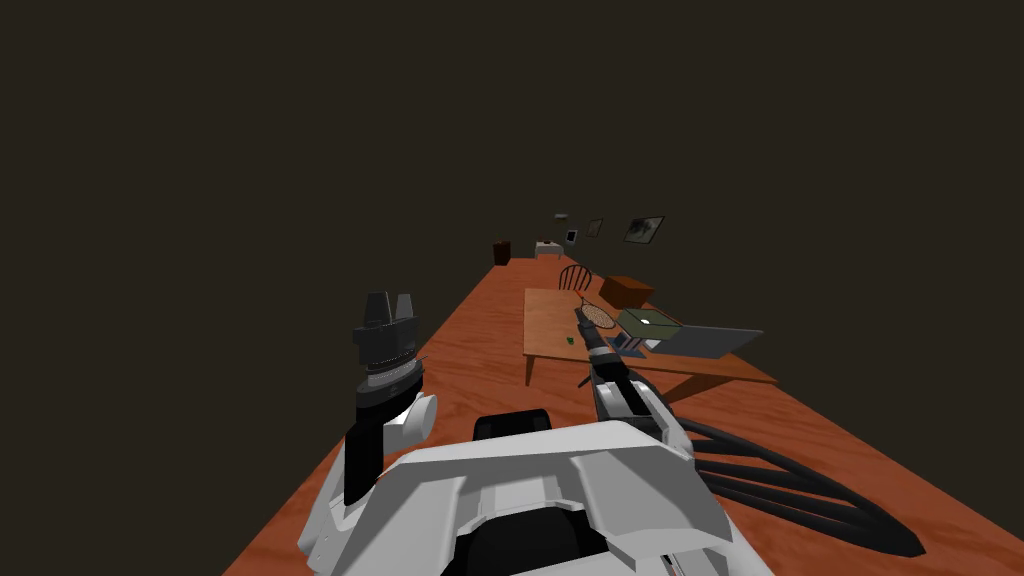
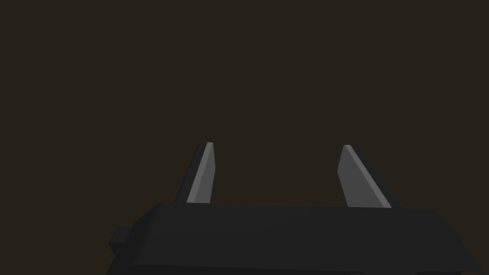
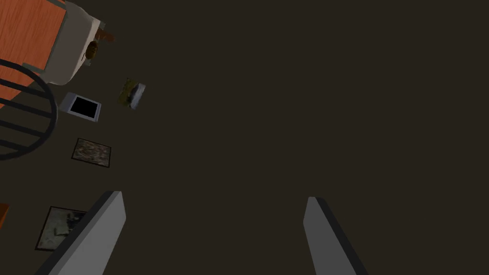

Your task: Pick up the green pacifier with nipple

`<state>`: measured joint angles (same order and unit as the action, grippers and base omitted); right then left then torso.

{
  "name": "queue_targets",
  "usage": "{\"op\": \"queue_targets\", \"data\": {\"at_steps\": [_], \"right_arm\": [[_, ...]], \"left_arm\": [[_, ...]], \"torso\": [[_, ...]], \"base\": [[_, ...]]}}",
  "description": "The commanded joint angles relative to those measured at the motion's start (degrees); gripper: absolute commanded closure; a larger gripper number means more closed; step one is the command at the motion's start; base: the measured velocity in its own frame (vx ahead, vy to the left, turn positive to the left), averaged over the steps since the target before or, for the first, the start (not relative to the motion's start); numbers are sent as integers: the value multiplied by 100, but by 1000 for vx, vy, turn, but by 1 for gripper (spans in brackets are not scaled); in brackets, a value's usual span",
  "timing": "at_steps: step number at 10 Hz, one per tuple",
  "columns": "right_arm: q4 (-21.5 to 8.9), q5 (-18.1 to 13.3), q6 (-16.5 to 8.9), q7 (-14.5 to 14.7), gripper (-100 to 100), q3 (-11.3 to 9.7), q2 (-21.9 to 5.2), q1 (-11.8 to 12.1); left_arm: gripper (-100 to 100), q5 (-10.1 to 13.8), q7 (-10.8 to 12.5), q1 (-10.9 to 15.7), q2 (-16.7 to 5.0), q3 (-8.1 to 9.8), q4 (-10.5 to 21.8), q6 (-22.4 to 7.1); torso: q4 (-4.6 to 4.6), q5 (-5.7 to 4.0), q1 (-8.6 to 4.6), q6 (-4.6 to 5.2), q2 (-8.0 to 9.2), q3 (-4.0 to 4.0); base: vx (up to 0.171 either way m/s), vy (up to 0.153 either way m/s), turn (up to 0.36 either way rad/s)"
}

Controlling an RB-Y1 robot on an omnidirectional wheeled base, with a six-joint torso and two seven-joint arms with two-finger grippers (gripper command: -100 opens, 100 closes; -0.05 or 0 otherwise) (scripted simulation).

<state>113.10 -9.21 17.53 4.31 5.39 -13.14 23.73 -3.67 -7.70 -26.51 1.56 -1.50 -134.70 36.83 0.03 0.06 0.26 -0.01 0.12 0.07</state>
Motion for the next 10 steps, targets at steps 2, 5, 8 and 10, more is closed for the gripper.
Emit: {"op": "queue_targets", "data": {"at_steps": [2,5,8,10], "right_arm": [[-423,-125,-252,170,-100,66,-67,-98],[-916,-269,-550,341,-100,172,-180,-191],[-1340,-345,-696,425,-100,224,-235,-242],[-1634,-422,-837,507,-100,277,-289,-294]], "left_arm": [[0,0,0,0,0,0,0,0],[0,0,0,0,0,0,0,0],[0,0,0,0,0,0,0,0],[0,0,0,0,0,0,0,0]], "torso": [[0,-1,-5,1,-2,-1],[-1,-2,-10,0,-6,-3],[-1,-3,-15,0,-5,-3],[-1,-3,-17,0,-6,-3]], "base": [[-26,56,37],[-19,51,66],[-19,34,56],[-12,27,70]]}}
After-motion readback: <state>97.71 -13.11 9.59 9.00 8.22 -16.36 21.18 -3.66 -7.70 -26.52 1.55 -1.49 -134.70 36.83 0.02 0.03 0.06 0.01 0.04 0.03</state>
